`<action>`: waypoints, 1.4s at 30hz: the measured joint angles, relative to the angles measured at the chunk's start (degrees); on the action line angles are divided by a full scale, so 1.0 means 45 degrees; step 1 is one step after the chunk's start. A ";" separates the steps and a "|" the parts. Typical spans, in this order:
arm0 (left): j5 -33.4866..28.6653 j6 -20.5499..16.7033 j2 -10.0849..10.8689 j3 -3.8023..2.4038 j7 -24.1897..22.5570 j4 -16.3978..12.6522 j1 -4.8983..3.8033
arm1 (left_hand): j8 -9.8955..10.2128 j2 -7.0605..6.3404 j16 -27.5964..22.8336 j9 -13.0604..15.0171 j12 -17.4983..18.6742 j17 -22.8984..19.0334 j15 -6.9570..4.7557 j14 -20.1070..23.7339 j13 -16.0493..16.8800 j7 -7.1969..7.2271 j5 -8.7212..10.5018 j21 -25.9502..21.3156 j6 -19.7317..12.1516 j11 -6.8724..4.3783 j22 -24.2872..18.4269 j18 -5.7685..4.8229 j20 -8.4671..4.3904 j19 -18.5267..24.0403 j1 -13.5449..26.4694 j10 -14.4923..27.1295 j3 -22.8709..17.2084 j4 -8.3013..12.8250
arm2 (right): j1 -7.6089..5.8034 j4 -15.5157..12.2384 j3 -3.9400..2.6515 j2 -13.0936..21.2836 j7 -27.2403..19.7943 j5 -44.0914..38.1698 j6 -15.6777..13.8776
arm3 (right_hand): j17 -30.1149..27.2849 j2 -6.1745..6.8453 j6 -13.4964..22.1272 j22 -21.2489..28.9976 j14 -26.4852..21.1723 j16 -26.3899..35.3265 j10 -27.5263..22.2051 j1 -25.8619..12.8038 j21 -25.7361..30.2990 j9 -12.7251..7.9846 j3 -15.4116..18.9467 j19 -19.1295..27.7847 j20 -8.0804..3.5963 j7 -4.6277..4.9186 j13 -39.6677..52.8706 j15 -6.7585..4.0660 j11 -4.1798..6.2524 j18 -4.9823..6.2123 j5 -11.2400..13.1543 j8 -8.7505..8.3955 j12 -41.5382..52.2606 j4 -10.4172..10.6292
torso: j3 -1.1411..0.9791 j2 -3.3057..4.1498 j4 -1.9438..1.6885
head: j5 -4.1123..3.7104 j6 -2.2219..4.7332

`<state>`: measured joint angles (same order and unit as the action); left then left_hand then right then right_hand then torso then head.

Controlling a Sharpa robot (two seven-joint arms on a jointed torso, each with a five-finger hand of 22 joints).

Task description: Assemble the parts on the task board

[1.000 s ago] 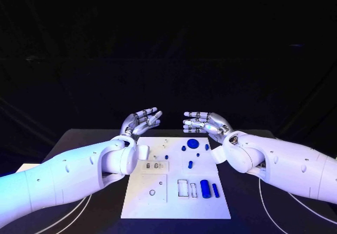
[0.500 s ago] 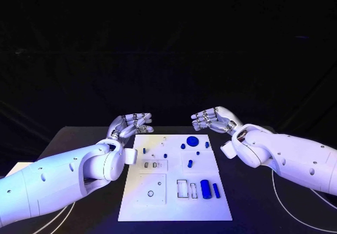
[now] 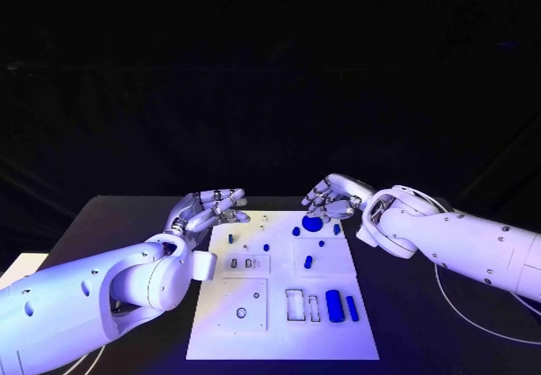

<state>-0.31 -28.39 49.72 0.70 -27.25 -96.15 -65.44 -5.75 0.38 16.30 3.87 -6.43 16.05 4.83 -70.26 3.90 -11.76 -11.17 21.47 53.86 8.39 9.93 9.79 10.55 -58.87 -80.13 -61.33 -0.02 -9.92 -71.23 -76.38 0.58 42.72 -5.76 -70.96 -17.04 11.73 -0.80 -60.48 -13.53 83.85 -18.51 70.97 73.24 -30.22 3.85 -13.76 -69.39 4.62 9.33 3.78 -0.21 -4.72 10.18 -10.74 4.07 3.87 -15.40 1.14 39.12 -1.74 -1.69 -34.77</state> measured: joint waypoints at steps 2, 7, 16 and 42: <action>-0.0105 0.0038 0.0048 -0.0014 0.0084 -0.0260 -0.0029 | 0.0000 0.0000 0.0000 0.0000 0.0000 0.0021 0.0000 0.0000 0.0000 0.0000 0.0000 0.0000 0.0000 0.0000 0.0000 0.0001 0.0000 0.0000 0.0000 0.0001 0.0000 0.0000 | -0.0080 -0.0040 0.0001 -0.0096 0.0399 -0.1083 0.0159 | 0.0405 0.0010 -0.0051 -0.0180 -0.0001 -0.0569 0.0003 -0.0009 -0.0308 0.0000 0.0000 -0.0046 -0.0046 -0.0052 0.0000 0.0000 0.0003 -0.0001 0.0000 0.0000 0.0000 0.0000 | 0.0007 0.0122 -0.0012 | -0.0016 0.0059; -0.0297 0.0098 0.0064 -0.0035 0.0209 -0.0507 -0.0060 | 0.0000 0.0000 0.0000 0.0001 0.0051 0.0025 0.0000 0.0000 0.0001 0.0000 0.0000 0.0000 0.0000 0.0000 -0.0001 0.0001 0.0000 0.0000 0.0000 0.0001 0.0035 0.0035 | -0.0187 -0.0080 0.0006 -0.0288 0.0999 -0.2879 0.0486 | 0.1232 0.0139 -0.0098 -0.0520 0.0044 -0.1709 0.0023 -0.0139 -0.0920 -0.0001 -0.0025 -0.0091 -0.0091 -0.0099 -0.0001 -0.0046 0.0023 0.0000 0.0000 0.0000 0.0000 0.0024 | 0.0023 0.0372 -0.0051 | -0.0067 0.0144; -0.0519 0.0175 0.0073 -0.0052 0.0365 -0.0682 -0.0091 | 0.0000 0.0000 0.0000 0.0002 0.0052 0.0080 -0.0004 0.0090 -0.0009 0.0000 0.0000 -0.0001 -0.0001 0.0046 -0.0002 0.0000 0.0047 0.0048 0.0000 0.0047 0.0035 0.0034 | -0.0296 0.0067 0.0007 -0.0723 0.1667 -0.5186 0.1166 | 0.1833 0.0218 -0.0046 -0.0781 0.0043 -0.2341 -0.0543 -0.0217 -0.1327 -0.0003 -0.0164 -0.0090 -0.0091 -0.0146 -0.0035 -0.0046 0.0033 -0.0001 -0.0001 -0.0050 -0.0052 0.0087 | 0.0078 0.0767 -0.0103 | -0.0167 0.0248; -0.0635 0.0251 0.0129 -0.0056 0.0448 -0.0745 -0.0097 | 0.0053 -0.0001 0.0000 0.0003 0.0104 0.0139 0.0045 0.0139 -0.0006 -0.0044 0.0001 -0.0001 0.0043 0.0092 -0.0005 -0.0001 0.0047 0.0048 -0.0001 0.0092 0.0034 0.0034 | -0.0311 0.0463 0.0018 -0.1318 0.2100 -0.6815 0.2130 | 0.3199 0.0179 -0.0166 -0.1438 0.0041 -0.4149 -0.0767 -0.0356 -0.2541 -0.0006 -0.0679 -0.0089 -0.0090 -0.0268 -0.0034 -0.0047 0.0032 -0.0001 0.0095 -0.0049 -0.0050 0.0460 | 0.0125 0.1156 -0.0208 | -0.0253 0.0293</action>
<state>-3.17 -27.26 50.30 0.45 -25.23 -99.50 -65.88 -5.51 0.38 16.29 3.88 -5.96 16.67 5.03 -69.64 3.87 -11.96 -11.17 21.46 54.06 8.80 9.91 9.79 10.76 -58.65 -80.13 -60.92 0.13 -9.77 -72.62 -74.29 0.66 36.79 3.69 -101.63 -7.46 26.13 0.01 -61.23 -20.00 84.04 -37.18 67.52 71.63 -41.65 3.82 -16.81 -69.79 4.21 8.12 3.63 -0.42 -4.58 10.18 -10.31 3.85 3.65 -13.33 1.70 44.32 -2.67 -2.82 -33.45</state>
